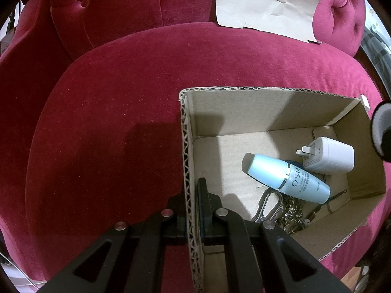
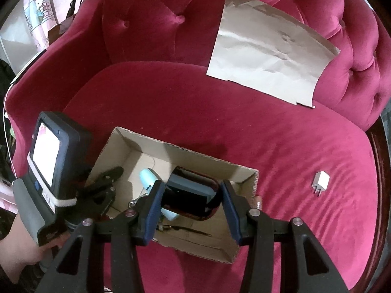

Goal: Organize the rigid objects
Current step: 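Lift the black cup with the right gripper and carry it over the box, then open the right gripper to drop the black cup into the box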

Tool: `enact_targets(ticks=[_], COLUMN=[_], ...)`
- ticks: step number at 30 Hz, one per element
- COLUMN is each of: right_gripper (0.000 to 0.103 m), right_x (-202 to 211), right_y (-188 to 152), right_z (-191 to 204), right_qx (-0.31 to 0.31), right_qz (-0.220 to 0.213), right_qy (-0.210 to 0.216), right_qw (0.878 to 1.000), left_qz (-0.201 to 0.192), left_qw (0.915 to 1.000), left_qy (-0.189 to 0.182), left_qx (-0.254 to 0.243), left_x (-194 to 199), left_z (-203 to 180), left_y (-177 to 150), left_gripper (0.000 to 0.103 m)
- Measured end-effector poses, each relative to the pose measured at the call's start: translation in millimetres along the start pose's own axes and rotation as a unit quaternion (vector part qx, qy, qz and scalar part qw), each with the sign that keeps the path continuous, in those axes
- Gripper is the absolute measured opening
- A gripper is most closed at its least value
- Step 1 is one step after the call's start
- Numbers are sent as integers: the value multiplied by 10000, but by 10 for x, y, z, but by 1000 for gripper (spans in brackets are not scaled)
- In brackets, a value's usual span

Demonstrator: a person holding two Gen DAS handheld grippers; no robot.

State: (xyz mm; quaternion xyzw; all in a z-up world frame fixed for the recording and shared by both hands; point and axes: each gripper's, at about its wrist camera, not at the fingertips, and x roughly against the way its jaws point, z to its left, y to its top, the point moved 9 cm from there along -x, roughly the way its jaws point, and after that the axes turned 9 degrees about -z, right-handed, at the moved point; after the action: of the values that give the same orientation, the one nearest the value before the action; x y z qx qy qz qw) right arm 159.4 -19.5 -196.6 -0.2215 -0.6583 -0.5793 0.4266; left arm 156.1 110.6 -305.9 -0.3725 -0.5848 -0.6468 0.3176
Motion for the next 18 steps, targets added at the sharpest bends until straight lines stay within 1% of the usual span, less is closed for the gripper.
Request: enact_targets(ticks=[13, 18], right_gripper=[50, 50], right_x=[-228, -257], right_y=[-98, -112], right_z=[77, 114], right_qx=[-312, -315], right_qz=[161, 163], right_qy=[15, 25], right_qw=[9994, 9994], left_qz=[-2, -3], left_qw=[10000, 10000], left_qy=[2, 0], left_qx=[3, 1], left_x=[-2, -1], left_z=[-1, -1], left_y=[3, -1], left_gripper=[5, 5])
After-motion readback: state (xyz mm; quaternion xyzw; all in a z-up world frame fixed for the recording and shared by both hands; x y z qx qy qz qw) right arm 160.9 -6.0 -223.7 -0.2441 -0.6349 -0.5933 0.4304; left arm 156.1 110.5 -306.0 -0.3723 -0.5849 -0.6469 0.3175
